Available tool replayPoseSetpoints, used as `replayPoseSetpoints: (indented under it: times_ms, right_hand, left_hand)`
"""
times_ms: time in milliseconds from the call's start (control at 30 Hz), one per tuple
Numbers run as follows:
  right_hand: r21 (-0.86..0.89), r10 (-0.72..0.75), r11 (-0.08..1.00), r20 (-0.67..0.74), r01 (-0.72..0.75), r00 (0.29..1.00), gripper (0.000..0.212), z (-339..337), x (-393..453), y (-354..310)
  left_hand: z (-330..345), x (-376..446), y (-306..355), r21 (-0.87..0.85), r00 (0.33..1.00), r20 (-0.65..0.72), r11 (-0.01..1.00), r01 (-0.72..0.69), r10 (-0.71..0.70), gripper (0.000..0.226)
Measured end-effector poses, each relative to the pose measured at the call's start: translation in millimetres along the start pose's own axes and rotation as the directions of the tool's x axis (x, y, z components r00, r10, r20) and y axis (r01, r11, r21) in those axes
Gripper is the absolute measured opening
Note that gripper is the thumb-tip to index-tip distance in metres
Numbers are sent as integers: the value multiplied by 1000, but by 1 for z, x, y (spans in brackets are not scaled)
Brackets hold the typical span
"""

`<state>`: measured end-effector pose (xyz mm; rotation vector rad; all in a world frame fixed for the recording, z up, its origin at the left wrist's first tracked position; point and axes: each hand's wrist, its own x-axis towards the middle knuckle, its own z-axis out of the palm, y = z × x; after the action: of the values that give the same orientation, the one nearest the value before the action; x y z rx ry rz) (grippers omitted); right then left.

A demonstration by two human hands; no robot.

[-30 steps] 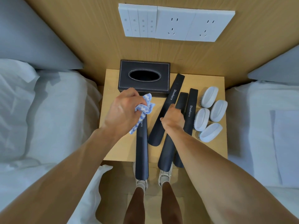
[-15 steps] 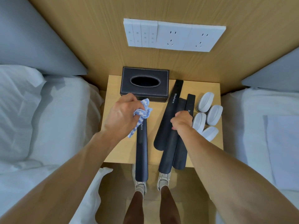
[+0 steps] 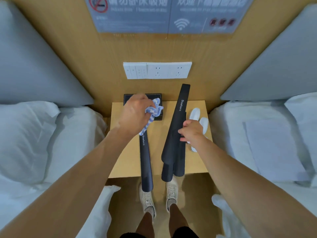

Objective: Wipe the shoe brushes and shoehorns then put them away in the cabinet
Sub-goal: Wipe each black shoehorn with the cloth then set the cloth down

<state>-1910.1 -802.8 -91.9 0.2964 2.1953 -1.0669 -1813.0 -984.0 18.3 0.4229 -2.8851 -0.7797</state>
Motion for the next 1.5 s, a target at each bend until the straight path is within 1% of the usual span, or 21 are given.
replayPoseSetpoints:
  times_ms: [167,233,300,333,433,533,667,733,767,833,867,933,1000,1033,1100,1200,1267,1333,1400,1433,1500]
  right_hand:
    - [130,-144,980,-52,150,988,25,-31,-50,-12]
    - [173,-222,957,-81,233,972,21,-42,-73,-16]
    - [229,-307,918,-105,323,946,19,-55,-95,-21]
    - [251,-349,896,-115,367,930,21,-61,-105,-23]
    - [266,-478,826,-134,497,868,35,-77,-134,-32]
    - [258,-593,747,-158,613,789,42,-90,-156,-49]
    - [239,-715,640,-163,730,680,47,-101,-183,-89]
    - [274,-758,591,-133,759,638,43,-104,-196,-110]
    - [306,-778,562,-120,768,617,41,-106,-201,-120]
    - [394,-807,513,-81,763,584,36,-106,-209,-137]
    - [447,-817,494,-55,746,574,34,-104,-213,-144]
    - [550,-816,474,-18,687,578,31,-101,-217,-157]
    - [607,-811,468,5,643,585,31,-96,-219,-167]
    - [598,-819,464,8,653,574,32,-94,-219,-172]
    - [530,-849,461,29,712,528,34,-92,-217,-179]
    - [444,-872,477,127,759,473,41,-91,-214,-187]
    - [397,-875,484,197,780,442,43,-90,-215,-193]
    - [406,-877,480,252,778,409,45,-88,-217,-202]
    - [416,-874,484,277,770,400,49,-87,-220,-212]
    - [422,-872,487,289,764,396,51,-87,-220,-217]
    - [426,-870,484,328,764,368,53,-86,-220,-222]
  left_hand:
    - [-32,2,44,-23,991,-39,991,-128,127,16]
    - [-46,2,62,-11,974,-85,977,-213,212,15]
    - [-60,4,78,-30,957,-132,964,-263,257,13]
    - [-68,6,85,-56,954,-153,962,-269,258,14]
    - [-97,13,106,-139,938,-227,945,-298,262,19]
    - [-126,21,124,-119,877,-349,912,-392,331,19]
    - [-161,26,147,-75,813,-459,897,-436,358,20]
    - [-175,28,153,-43,783,-493,889,-456,378,20]
    - [-181,29,154,2,774,-499,894,-449,390,20]
    - [-191,30,152,85,763,-504,903,-421,403,23]
    - [-194,28,151,96,764,-502,904,-416,405,22]
    - [-198,21,148,93,769,-477,895,-436,425,18]
    - [-198,10,144,104,771,-455,887,-451,445,12]
    - [-197,5,141,112,771,-452,886,-450,449,10]
    - [-195,-4,133,131,775,-448,890,-436,445,10]
    - [-196,-13,120,149,780,-424,885,-441,460,13]
    - [-203,-17,111,140,793,-436,903,-407,425,15]
    - [-215,-20,104,156,786,-453,905,-395,421,14]
    - [-232,-20,101,142,770,-479,903,-406,421,14]
    - [-242,-16,98,142,765,-505,913,-383,400,14]
    - [-265,-8,92,165,743,-607,959,-228,281,14]
